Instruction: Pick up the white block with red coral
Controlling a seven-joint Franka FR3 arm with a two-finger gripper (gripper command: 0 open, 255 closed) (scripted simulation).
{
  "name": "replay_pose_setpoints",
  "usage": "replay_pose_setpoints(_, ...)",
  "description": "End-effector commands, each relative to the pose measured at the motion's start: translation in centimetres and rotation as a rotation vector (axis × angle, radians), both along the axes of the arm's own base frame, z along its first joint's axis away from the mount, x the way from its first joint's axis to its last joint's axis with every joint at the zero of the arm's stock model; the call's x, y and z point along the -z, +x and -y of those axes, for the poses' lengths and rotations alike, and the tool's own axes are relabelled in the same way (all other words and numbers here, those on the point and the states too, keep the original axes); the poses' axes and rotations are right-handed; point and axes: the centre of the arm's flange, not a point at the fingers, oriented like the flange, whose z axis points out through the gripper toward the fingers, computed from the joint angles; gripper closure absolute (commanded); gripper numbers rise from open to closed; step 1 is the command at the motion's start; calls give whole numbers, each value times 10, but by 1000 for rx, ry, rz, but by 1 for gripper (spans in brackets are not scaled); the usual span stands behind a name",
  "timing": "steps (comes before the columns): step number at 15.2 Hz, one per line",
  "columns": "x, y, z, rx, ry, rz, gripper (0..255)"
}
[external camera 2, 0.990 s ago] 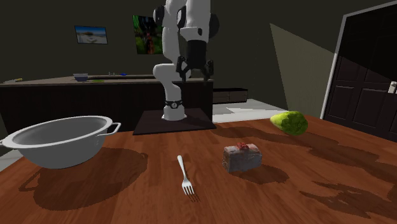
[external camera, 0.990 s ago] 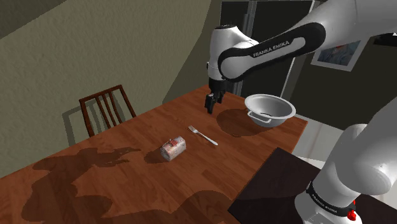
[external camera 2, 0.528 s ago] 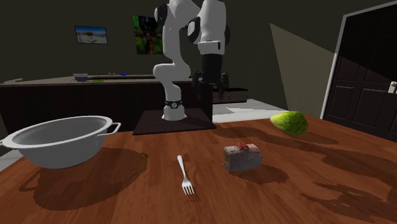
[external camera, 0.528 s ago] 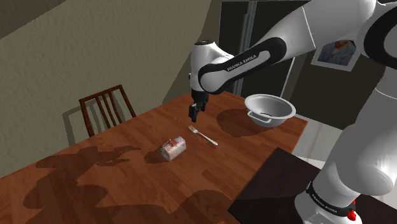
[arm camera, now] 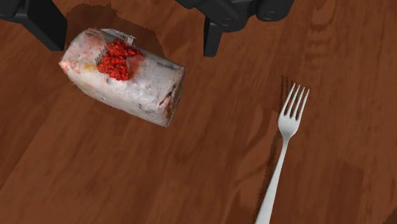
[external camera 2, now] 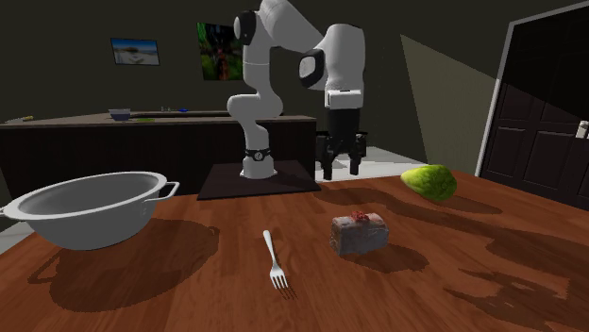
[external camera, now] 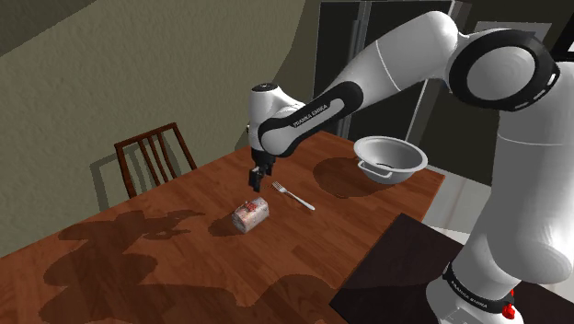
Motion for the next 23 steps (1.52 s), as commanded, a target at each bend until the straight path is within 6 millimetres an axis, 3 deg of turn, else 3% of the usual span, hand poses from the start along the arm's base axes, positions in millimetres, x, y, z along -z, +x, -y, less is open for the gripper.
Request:
replay_pose_setpoints(1,15,15,-15,-26,6,0,0)
replay_pose_setpoints(5,45,42,-47,-77,17,-1,0)
replay_pose_setpoints(12,82,42,-47,-77,17,-1,0)
replay_pose_setpoints(15,85,42,-47,-77,17,-1,0)
replay_pose_setpoints(16,85,42,-47,-77,17,-1,255)
replay_pose_setpoints(23,85,42,-47,-77,17,-1,255)
